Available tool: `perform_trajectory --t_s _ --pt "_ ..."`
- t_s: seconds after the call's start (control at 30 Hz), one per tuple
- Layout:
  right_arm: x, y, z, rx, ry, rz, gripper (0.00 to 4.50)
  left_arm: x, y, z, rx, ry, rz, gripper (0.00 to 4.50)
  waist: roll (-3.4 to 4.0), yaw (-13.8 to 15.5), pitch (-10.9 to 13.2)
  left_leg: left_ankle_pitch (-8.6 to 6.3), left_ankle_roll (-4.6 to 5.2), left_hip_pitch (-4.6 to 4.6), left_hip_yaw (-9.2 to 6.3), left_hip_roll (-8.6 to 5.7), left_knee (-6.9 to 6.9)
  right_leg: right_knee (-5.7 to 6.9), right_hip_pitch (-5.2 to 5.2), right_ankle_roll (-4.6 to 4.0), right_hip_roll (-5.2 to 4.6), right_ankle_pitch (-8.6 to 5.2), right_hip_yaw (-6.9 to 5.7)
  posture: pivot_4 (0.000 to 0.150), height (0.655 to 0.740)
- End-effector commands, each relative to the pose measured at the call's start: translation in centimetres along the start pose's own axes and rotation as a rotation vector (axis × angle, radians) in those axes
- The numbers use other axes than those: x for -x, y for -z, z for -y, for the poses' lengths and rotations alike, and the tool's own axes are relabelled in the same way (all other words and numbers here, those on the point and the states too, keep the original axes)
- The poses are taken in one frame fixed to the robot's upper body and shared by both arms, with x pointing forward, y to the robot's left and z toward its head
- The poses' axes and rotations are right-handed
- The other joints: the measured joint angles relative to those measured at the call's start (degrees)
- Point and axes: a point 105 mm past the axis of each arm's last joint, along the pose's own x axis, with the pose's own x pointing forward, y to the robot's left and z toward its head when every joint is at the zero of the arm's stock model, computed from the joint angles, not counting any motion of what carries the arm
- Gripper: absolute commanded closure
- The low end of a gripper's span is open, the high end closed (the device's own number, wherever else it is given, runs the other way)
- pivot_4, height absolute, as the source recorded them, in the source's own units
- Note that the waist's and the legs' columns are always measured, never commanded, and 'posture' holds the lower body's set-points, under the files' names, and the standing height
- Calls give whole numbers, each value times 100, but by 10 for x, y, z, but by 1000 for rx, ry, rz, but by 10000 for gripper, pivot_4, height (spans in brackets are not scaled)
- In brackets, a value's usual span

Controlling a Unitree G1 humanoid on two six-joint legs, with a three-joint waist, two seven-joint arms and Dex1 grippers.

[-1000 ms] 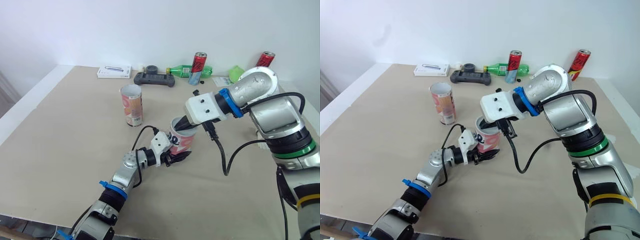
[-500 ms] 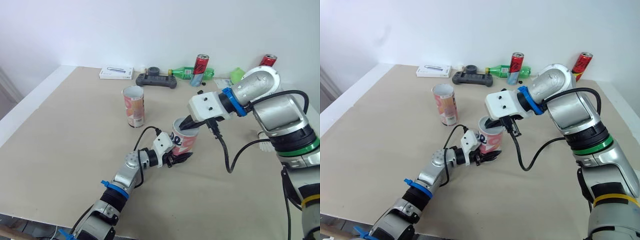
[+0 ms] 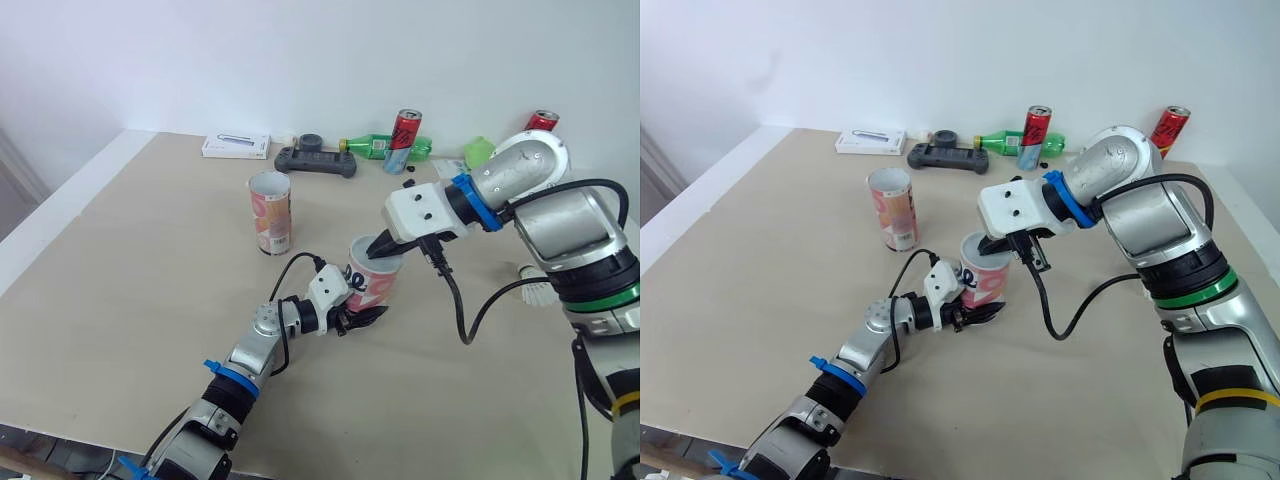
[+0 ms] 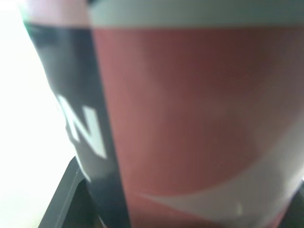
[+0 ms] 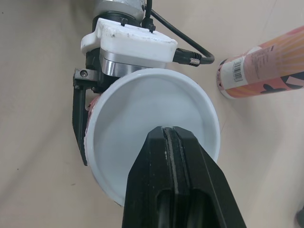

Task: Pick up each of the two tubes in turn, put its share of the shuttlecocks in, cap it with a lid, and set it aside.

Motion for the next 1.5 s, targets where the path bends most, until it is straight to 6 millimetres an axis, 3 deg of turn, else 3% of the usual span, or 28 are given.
perform_trajectory --t_s 0.03,0.13,0.2,0.3,0.37,0.5,0.53,0.57,0.67,0.8,0.83,1.1,1.2,1.33,1.5 --pt "-26 44 -39 -184 -188 -115 44815 6 13 2 7 12 -49 19980 -1 1 -5 0 0 0 0 1 0 -1 0 0 0 0 -3 1500 7400" --pt "-26 39 -34 -180 -163 -72 44815 6 12 2 4 13 -49 19980 -3 2 -13 -3 -6 0 -1 5 0 -2 0 -1 -1 -1 -9 1500 7400" --pt "-19 24 -20 -182 -94 31 44815 6 11 2 2 14 -48 19980 -5 3 -13 -6 -9 1 -1 6 0 -2 0 -2 0 -1 -11 1500 7400" --pt "17 -9 11 -188 123 256 44815 7 9 1 10 10 -42 19980 -3 4 33 -7 -11 -3 2 10 0 -4 -5 -2 0 -1 -11 1500 7400" --pt "39 -27 17 -235 242 403 44815 9 7 1 14 10 -36 19980 29 10 73 0 -5 -48 16 18 2 1 -25 6 0 7 -12 1500 7400" --pt "59 -33 2 -360 404 552 45000 15 5 2 16 15 -30 4605 50 37 113 7 19 -90 20 15 0 6 -65 28 18 31 -14 1500 7400" --pt "62 -32 -1 -398 443 574 38167 16 4 2 17 17 -30 0 48 41 115 1 26 -103 18 18 0 6 -75 29 30 24 -14 1500 7400" --pt "66 -29 -6 -444 496 598 35715 17 3 2 16 23 -30 0 52 45 117 -7 31 -111 20 21 1 7 -83 28 36 15 -15 1500 7400" --pt "75 -19 -22 -583 644 661 22479 22 0 3 15 38 -29 0 54 65 125 -13 42 -123 28 22 1 8 -96 26 43 7 -12 1500 7400" --pt "63 -9 -58 -698 700 604 3192 32 -6 2 7 61 -25 0 69 59 138 -15 44 -135 38 26 3 11 -111 26 52 7 -8 1500 7400" --pt "58 -7 -68 -732 713 599 911 38 -10 1 7 65 -19 0 68 55 139 -15 45 -133 39 31 4 12 -112 25 57 6 -7 1500 7400" --pt "23 -2 -110 -850 728 530 911 79 -28 -5 21 81 -23 0 74 11 157 -14 43 -133 41 56 7 15 -122 26 106 9 2 1500 7400" --pt "-3 5 -118 -893 700 515 911 101 -38 -15 18 47 -40 0 69 5 162 -12 40 -131 38 58 10 16 -122 24 113 11 6 1500 7400" --pt "-34 20 -112 -910 736 532 911 127 -69 -26 5 22 -39 0 61 -14 172 -11 38 -131 37 67 10 16 -126 23 124 11 16 1500 7400" --pt "-56 36 -102 -907 779 553 911 135 -104 -28 -9 44 -17 0 54 4 181 -7 32 -140 36 58 10 18 -126 22 122 10 33 1500 7400"
